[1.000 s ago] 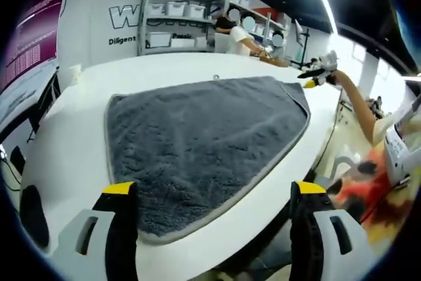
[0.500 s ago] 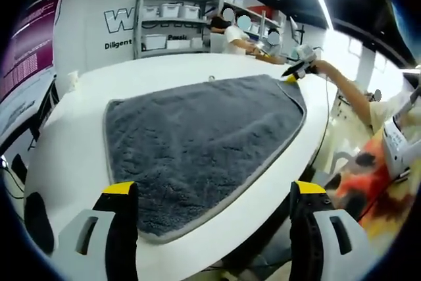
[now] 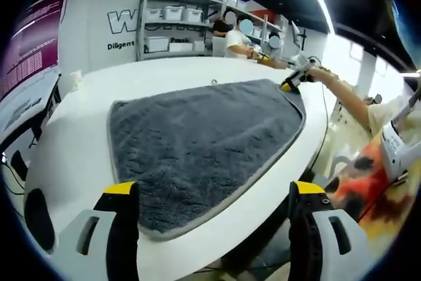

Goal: Open the folded towel by lifting each exposed corner and separating the folded layers until the towel lies flat within the target outline without major curled edges

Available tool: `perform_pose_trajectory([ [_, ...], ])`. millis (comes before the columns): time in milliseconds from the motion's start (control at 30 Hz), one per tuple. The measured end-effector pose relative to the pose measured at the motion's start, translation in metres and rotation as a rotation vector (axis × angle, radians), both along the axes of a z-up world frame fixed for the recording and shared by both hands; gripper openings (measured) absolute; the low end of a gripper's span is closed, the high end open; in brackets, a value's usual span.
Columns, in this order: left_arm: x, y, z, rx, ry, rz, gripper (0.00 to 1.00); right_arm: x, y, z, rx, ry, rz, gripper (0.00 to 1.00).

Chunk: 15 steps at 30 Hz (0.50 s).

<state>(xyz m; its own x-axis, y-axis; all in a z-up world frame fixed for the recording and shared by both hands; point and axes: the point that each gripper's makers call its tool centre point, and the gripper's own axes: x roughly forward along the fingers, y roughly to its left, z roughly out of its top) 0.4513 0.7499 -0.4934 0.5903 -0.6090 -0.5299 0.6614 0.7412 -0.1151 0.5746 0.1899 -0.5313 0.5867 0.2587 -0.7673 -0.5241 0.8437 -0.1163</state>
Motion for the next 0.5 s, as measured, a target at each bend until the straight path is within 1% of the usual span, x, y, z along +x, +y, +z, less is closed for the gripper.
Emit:
perform_pose_trajectory([
  [33, 0.000, 0.000, -0.001, 0.002, 0.000, 0.002, 0.92, -0.001, 0.001, 0.002, -0.004, -0.012, 0.007, 0.02],
  [200, -0.002, 0.000, -0.002, 0.007, 0.000, -0.001, 0.91, -0.008, -0.001, 0.009, -0.016, -0.050, 0.009, 0.02],
  [267, -0.002, 0.001, -0.002, 0.003, -0.002, -0.001, 0.91, -0.014, -0.003, 0.017, -0.005, -0.082, 0.008, 0.02],
  [300, -0.002, 0.001, -0.002, 0.002, -0.002, -0.001, 0.91, -0.015, -0.003, 0.019, -0.002, -0.089, 0.009, 0.02],
  [333, -0.002, 0.003, -0.001, 0.000, -0.001, 0.005, 0.91, -0.019, -0.005, 0.027, 0.027, -0.126, -0.006, 0.02],
  [367, -0.001, 0.003, -0.001, 0.001, -0.003, 0.006, 0.91, -0.023, -0.005, 0.032, 0.044, -0.148, -0.010, 0.02],
  [500, -0.001, 0.001, 0.000, 0.007, -0.005, -0.002, 0.91, -0.041, -0.007, 0.048, 0.109, -0.219, -0.008, 0.02],
])
